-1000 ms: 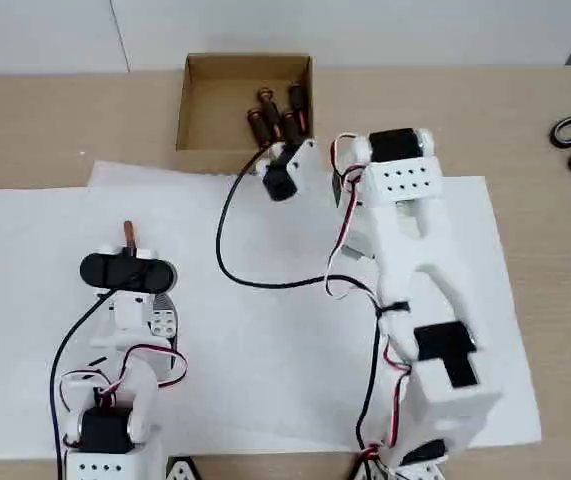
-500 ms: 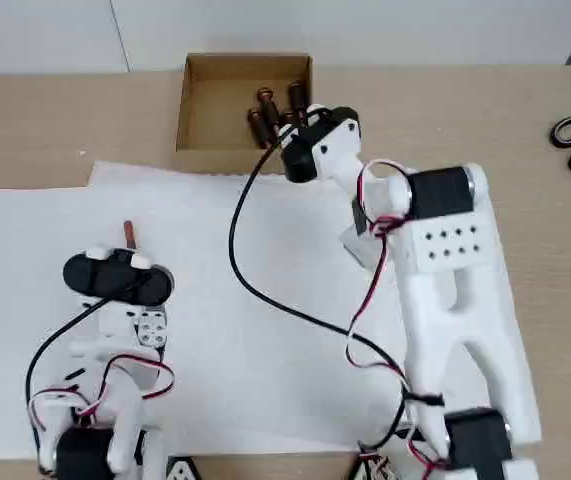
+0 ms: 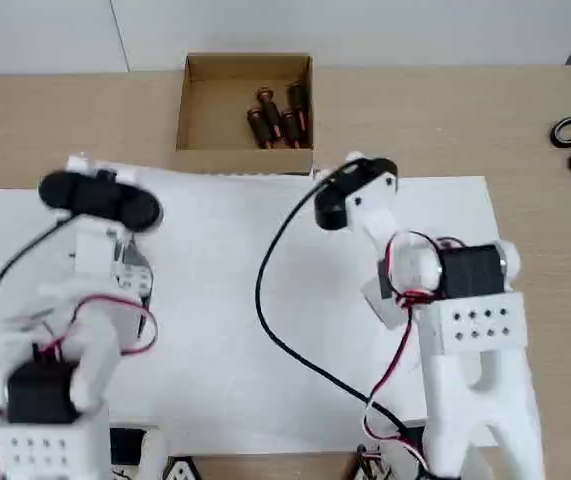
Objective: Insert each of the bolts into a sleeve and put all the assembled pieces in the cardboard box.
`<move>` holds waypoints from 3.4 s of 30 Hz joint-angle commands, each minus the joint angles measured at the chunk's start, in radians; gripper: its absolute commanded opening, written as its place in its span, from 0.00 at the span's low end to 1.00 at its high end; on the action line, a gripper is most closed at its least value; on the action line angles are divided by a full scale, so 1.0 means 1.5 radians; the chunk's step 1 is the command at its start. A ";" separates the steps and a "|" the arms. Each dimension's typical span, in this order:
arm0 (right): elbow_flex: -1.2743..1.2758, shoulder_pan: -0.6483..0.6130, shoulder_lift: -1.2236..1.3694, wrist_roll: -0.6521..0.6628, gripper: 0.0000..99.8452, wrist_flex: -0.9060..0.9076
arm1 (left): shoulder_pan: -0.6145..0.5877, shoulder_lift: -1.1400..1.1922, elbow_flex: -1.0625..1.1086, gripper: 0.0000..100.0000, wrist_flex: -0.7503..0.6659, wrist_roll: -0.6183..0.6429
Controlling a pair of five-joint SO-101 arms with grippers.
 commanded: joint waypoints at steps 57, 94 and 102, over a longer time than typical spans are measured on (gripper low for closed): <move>0.164 0.222 -0.237 -0.008 0.00 -0.011 | -0.167 1.123 -0.635 0.09 0.109 0.092; 0.164 0.218 -0.236 -0.004 0.00 -0.011 | -0.145 0.765 -0.490 0.01 0.217 0.750; 0.164 0.218 -0.236 -0.004 0.00 -0.011 | -0.147 0.765 -0.451 0.01 0.217 1.083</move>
